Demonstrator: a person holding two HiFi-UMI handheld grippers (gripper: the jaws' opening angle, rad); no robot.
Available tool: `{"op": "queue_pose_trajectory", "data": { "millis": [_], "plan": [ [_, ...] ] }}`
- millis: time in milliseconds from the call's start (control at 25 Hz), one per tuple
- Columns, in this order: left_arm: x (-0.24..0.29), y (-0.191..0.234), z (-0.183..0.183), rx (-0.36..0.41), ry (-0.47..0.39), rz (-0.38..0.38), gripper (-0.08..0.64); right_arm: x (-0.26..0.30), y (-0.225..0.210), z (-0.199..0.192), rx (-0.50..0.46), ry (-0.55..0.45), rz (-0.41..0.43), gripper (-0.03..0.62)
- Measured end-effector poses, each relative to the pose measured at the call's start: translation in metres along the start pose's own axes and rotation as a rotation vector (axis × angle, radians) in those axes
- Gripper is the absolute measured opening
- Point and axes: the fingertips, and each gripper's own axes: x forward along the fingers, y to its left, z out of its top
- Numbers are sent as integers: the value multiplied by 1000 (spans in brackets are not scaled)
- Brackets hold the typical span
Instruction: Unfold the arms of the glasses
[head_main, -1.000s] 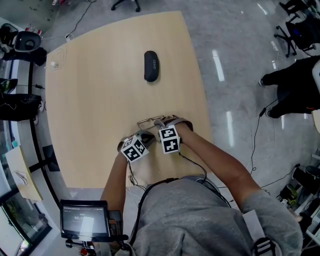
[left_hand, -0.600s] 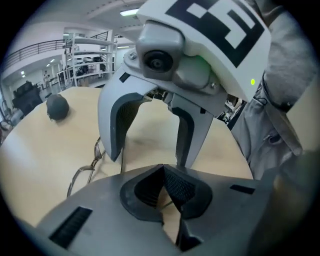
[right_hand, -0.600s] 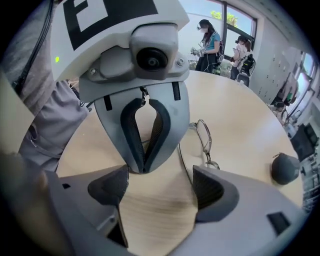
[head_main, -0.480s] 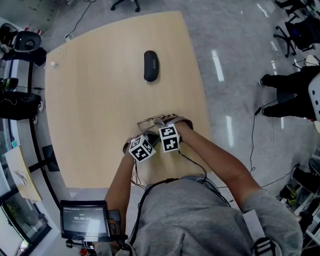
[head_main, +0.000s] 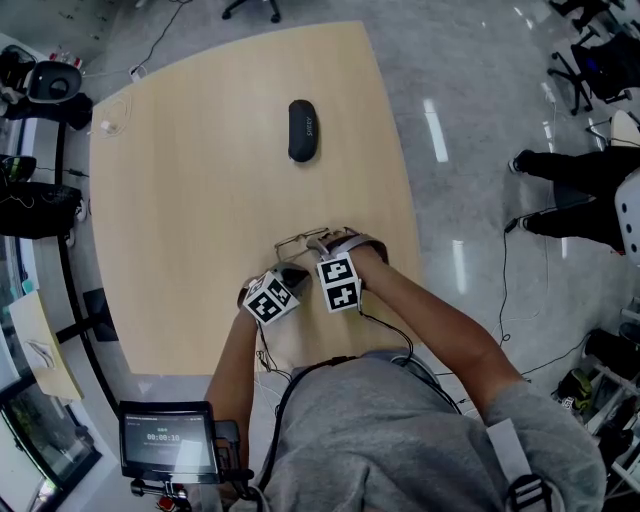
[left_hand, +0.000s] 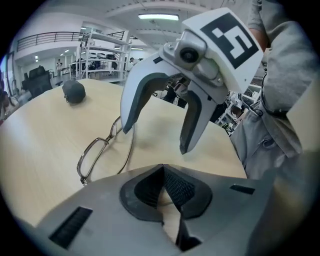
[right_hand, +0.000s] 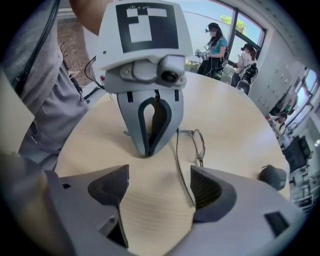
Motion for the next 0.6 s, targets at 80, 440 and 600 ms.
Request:
{"op": "queue_pose_trajectory", "data": {
  "millis": [80,440,600],
  "plan": [
    [-1,0,-1,1,-5,-5,5,-2,4,14,29,-15,24,380],
    [0,1,-2,5,-13,-24,5,32,7,32,134,-20,113,380],
    [-1,2,4,-3,-10,-28,5,24,11,19,113,-5,141,380]
  ]
}}
